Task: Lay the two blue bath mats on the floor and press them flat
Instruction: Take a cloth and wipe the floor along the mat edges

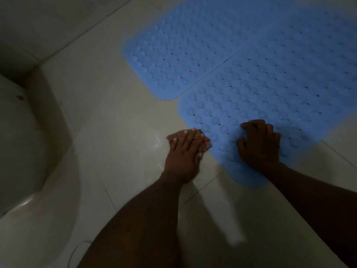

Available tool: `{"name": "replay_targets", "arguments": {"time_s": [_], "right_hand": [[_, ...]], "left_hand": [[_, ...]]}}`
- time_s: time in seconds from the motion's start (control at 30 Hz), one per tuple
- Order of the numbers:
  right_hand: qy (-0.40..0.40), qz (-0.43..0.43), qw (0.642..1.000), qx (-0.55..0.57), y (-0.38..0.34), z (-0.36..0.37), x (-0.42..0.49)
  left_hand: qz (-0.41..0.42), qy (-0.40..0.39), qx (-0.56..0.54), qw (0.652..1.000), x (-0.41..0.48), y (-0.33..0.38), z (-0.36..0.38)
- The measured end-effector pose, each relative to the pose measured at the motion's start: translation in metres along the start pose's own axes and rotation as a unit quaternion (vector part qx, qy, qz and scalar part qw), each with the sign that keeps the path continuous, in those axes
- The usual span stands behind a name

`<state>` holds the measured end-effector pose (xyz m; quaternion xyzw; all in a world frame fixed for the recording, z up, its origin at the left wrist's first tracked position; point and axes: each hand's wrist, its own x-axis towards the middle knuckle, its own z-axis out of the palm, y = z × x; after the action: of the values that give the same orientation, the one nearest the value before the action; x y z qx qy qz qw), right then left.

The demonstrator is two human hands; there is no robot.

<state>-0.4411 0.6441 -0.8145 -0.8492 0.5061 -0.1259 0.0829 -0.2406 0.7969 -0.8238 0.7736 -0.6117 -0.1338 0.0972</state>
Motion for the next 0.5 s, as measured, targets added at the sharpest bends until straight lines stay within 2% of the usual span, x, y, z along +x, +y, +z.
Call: {"name": "replay_targets", "arguments": {"time_s": [0.07, 0.13, 0.2, 0.27, 0.33, 0.4, 0.43, 0.5], "right_hand": [[-0.004, -0.001, 1.0, -0.01, 0.001, -0.002, 0.003], [-0.02, -0.005, 1.0, -0.017, 0.002, -0.004, 0.006], [-0.056, 0.021, 0.998, 0.002, -0.001, -0.012, 0.014], [-0.118, 0.087, 0.989, 0.033, -0.009, -0.022, 0.027], [-0.164, 0.149, 0.972, 0.084, -0.02, -0.032, 0.041], [-0.186, 0.189, 0.943, 0.204, -0.032, -0.046, 0.057], [-0.196, 0.197, 0.915, 0.292, -0.037, -0.055, 0.066], [-0.234, 0.219, 0.839, 0.44, -0.052, -0.076, 0.082]], "left_hand": [[-0.012, -0.004, -0.023, 1.0, 0.009, -0.006, -0.006], [-0.057, 0.048, -0.095, 0.993, 0.018, -0.008, -0.018], [-0.194, 0.129, -0.192, 0.953, 0.032, -0.003, -0.043], [-0.334, 0.135, -0.224, 0.906, 0.05, 0.001, -0.072], [-0.388, 0.132, -0.291, 0.864, 0.069, 0.0, -0.094], [-0.392, 0.112, -0.438, 0.801, 0.089, 0.001, -0.11], [-0.386, 0.093, -0.493, 0.775, 0.101, 0.003, -0.117], [-0.378, 0.05, -0.566, 0.731, 0.118, 0.026, -0.146]]}}
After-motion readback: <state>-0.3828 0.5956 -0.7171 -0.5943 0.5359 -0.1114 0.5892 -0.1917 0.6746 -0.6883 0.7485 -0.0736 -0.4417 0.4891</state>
